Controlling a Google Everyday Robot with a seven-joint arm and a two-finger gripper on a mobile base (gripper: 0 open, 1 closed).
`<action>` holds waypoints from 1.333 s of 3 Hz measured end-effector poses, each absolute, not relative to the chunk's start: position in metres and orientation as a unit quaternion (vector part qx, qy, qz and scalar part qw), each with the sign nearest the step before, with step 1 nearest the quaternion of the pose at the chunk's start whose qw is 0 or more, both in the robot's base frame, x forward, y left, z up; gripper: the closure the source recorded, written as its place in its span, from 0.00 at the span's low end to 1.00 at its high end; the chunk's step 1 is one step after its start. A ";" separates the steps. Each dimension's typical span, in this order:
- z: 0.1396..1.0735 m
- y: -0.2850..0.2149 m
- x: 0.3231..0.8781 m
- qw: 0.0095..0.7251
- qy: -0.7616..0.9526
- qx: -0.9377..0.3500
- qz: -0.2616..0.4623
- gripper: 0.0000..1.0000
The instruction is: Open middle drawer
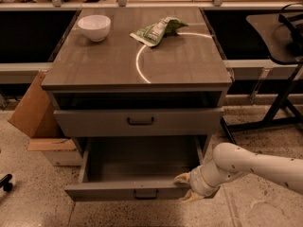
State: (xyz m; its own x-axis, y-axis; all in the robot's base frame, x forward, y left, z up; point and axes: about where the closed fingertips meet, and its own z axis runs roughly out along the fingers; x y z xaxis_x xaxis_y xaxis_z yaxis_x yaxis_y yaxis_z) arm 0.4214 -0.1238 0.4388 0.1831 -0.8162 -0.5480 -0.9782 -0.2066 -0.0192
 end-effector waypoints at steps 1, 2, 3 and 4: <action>0.445 -0.124 0.416 0.189 0.601 -0.747 0.211 0.89; 0.444 -0.123 0.415 0.188 0.601 -0.747 0.214 0.78; 0.443 -0.122 0.414 0.188 0.600 -0.747 0.215 0.54; 0.451 -0.132 0.422 0.197 0.598 -0.746 0.217 0.32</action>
Offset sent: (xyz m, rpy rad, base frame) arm -0.0051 -0.0001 0.0056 -0.0033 -0.0087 -0.0015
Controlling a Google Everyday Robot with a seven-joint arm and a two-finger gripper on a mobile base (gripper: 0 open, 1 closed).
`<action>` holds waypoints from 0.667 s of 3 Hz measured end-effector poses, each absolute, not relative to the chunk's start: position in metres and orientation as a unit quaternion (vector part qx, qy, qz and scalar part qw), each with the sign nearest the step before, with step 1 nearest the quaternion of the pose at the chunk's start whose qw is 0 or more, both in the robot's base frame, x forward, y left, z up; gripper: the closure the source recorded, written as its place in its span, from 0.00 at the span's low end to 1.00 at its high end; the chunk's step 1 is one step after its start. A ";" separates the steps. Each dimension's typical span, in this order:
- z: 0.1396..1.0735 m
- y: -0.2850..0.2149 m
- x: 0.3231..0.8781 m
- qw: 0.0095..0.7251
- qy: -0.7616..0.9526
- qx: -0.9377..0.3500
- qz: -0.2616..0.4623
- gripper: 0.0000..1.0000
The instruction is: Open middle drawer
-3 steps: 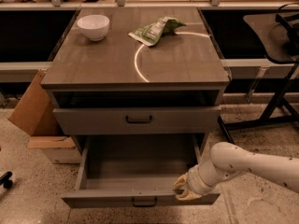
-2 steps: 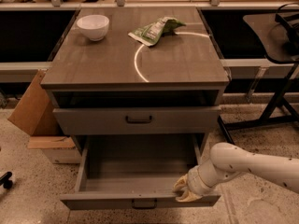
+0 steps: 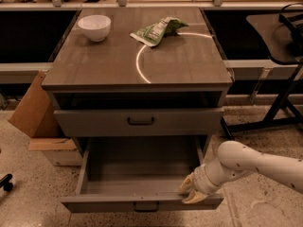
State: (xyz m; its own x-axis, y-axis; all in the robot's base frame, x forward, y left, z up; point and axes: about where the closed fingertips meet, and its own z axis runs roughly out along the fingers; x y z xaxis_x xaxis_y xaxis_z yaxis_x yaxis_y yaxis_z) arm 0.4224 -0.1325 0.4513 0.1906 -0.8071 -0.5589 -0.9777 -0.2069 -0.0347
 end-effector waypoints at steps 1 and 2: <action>0.479 -0.155 0.438 0.206 0.603 -0.745 0.198 0.08; 0.512 -0.187 0.456 0.217 0.617 -0.738 0.169 0.00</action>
Offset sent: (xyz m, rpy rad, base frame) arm 0.0605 -0.1010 0.1083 -0.0657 -0.1548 -0.1295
